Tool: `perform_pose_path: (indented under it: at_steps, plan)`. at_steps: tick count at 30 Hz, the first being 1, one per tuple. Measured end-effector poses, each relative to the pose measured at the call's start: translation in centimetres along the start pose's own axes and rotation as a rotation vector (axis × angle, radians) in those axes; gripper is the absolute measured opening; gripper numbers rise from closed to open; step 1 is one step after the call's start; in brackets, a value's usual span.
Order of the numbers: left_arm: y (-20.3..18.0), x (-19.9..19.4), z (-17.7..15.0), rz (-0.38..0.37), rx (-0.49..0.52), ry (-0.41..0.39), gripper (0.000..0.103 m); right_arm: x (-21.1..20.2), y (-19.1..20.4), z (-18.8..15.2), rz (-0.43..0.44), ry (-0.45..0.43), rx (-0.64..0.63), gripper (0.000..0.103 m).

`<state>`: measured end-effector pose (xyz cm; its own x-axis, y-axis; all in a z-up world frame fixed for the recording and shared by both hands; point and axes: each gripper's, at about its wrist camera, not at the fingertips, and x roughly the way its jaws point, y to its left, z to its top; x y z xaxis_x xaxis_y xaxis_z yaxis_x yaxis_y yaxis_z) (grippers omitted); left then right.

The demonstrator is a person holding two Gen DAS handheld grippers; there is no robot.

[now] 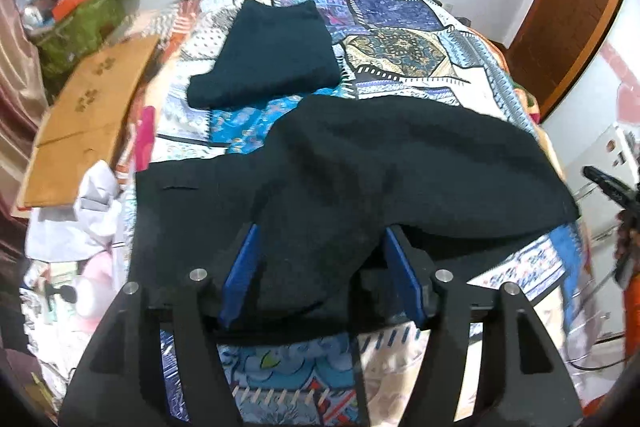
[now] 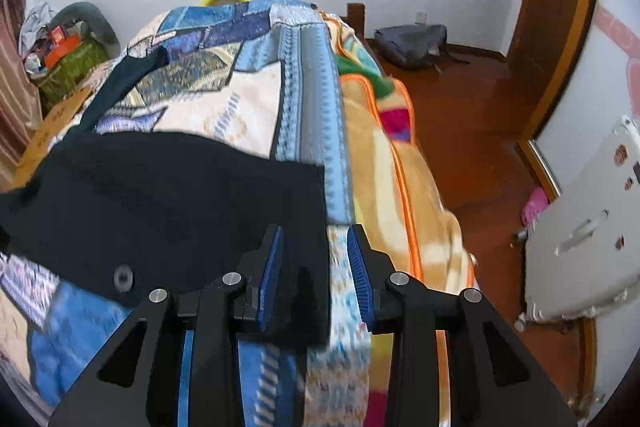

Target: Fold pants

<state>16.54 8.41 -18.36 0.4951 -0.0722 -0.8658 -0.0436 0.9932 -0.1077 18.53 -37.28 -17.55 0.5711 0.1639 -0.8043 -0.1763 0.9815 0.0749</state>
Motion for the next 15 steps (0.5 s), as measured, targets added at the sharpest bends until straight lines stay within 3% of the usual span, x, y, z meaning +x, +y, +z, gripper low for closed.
perform_pose_path:
  at_steps: [5, 8, 10, 12, 15]
  plan:
    - [-0.1, -0.6, 1.4, -0.045, 0.024, 0.005, 0.063, 3.8, 0.0, 2.2, 0.026, 0.038, -0.004, 0.03]
    - [0.9, -1.7, 1.9, -0.049, -0.019, -0.014, 0.064, 6.1, -0.1, 3.1, 0.049, 0.072, 0.01, 0.03]
    - [1.8, -1.8, 2.3, -0.001, -0.043, -0.032, 0.068, 7.8, -0.1, 3.6, 0.059, 0.09, 0.009, 0.03]
    - [3.1, -1.0, 2.7, 0.102, -0.069, -0.041, 0.072, 8.8, -0.1, 3.8, 0.061, 0.108, 0.001, 0.03]
    - [5.1, 1.7, 2.9, 0.194, -0.117, 0.001, 0.072, 10.1, 0.0, 3.7, 0.067, 0.142, -0.01, 0.03]
